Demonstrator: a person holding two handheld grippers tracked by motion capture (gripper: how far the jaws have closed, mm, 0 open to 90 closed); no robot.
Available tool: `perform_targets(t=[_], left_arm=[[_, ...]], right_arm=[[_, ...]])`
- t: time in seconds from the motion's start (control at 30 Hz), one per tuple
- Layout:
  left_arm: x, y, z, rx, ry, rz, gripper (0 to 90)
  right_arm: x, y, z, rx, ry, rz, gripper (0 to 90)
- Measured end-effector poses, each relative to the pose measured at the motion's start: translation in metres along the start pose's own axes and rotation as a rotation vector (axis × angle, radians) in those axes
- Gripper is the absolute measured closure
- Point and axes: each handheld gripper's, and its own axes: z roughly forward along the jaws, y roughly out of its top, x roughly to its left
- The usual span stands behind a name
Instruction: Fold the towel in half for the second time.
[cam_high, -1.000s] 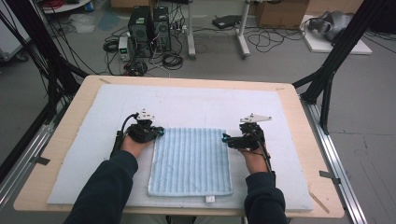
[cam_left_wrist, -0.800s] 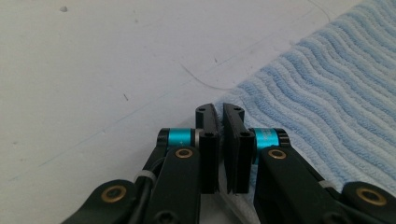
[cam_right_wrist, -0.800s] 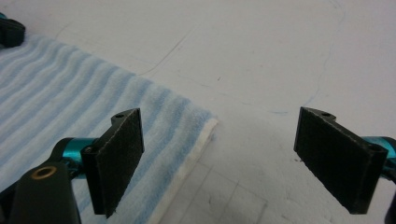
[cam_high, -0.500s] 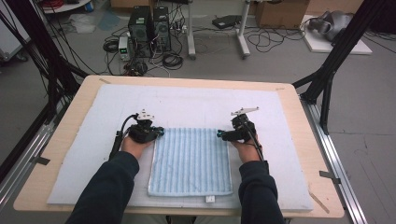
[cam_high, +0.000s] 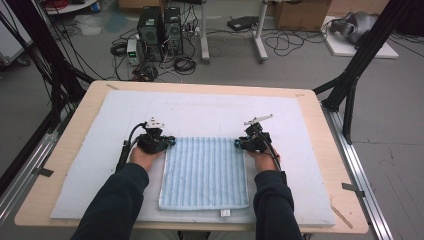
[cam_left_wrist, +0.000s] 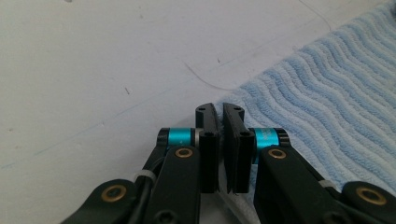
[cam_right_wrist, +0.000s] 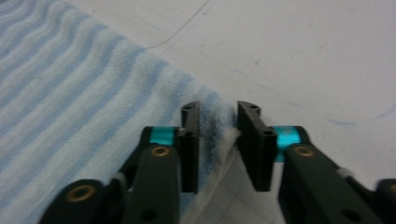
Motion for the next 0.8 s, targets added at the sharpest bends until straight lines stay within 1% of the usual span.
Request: perform_targets(t=[0.03, 0.07, 0.13, 0.2, 0.23, 0.27, 0.3, 0.33, 0.37, 0.4, 0.43, 0.47, 0.5, 0.53, 0.6, 0.63, 0.67, 0.7, 0.73, 0.8], left_arm=[[0.000, 0.000, 0.000, -0.005, 0.000, -0.006, 84.9], [0.000, 0.000, 0.000, -0.005, -0.003, -0.009, 84.9], [0.002, 0.001, -0.002, -0.002, -0.002, -0.022, 85.1], [0.006, 0.004, -0.006, -0.041, -0.004, -0.053, 85.3], [0.008, 0.007, -0.009, -0.071, -0.010, -0.076, 85.3], [0.010, 0.009, -0.013, -0.105, -0.010, -0.087, 85.3], [0.013, 0.012, -0.017, -0.127, -0.009, -0.097, 85.4], [0.014, 0.014, -0.018, -0.134, -0.007, -0.106, 85.4], [0.017, 0.019, -0.021, -0.121, -0.012, -0.108, 85.4], [0.019, 0.024, -0.023, -0.131, -0.011, -0.111, 85.4], [0.021, 0.029, -0.026, -0.164, -0.017, -0.121, 85.4], [0.023, 0.034, -0.028, -0.184, -0.022, -0.131, 85.4], [0.025, 0.038, -0.030, -0.186, -0.023, -0.128, 85.4], [0.027, 0.042, -0.031, -0.202, -0.026, -0.126, 85.4], [0.029, 0.043, -0.032, -0.257, -0.041, -0.124, 85.3], [0.030, 0.043, -0.032, -0.258, -0.048, -0.128, 85.3], [0.030, 0.042, -0.031, -0.245, -0.058, -0.126, 85.3], [0.030, 0.040, -0.030, -0.230, -0.066, -0.131, 85.3], [0.031, 0.039, -0.031, -0.222, -0.069, -0.127, 85.2], [0.030, 0.038, -0.032, -0.219, -0.075, -0.136, 85.2]], right_arm=[[0.002, 0.000, 0.000, 0.004, -0.002, -0.005, 84.0], [0.003, 0.001, 0.000, 0.007, -0.010, -0.022, 84.9], [0.004, 0.002, -0.001, 0.012, -0.012, -0.022, 85.4], [0.005, 0.003, -0.002, 0.005, -0.022, -0.025, 85.5], [0.005, 0.005, -0.003, -0.009, -0.028, -0.034, 85.5], [0.005, 0.007, -0.005, -0.024, -0.030, -0.035, 85.5], [0.005, 0.010, -0.007, -0.038, -0.033, -0.037, 85.5], [0.006, 0.016, -0.010, -0.057, -0.043, -0.041, 85.5], [0.007, 0.020, -0.011, -0.071, -0.051, -0.043, 85.5], [0.008, 0.025, -0.013, -0.084, -0.062, -0.048, 85.5], [0.009, 0.030, -0.014, -0.096, -0.076, -0.051, 85.5], [0.010, 0.035, -0.016, -0.110, -0.093, -0.052, 85.5], [0.010, 0.039, -0.017, -0.131, -0.108, -0.059, 85.5], [0.010, 0.041, -0.019, -0.157, -0.115, -0.052, 85.4], [0.009, 0.045, -0.021, -0.183, -0.127, -0.045, 85.4], [0.009, 0.045, -0.021, -0.195, -0.130, -0.041, 85.4], [0.008, 0.045, -0.021, -0.202, -0.129, -0.039, 85.3], [0.008, 0.045, -0.022, -0.201, -0.127, -0.039, 85.3], [0.008, 0.044, -0.022, -0.201, -0.121, -0.041, 85.3], [0.009, 0.042, -0.023, -0.206, -0.111, -0.037, 85.2]])
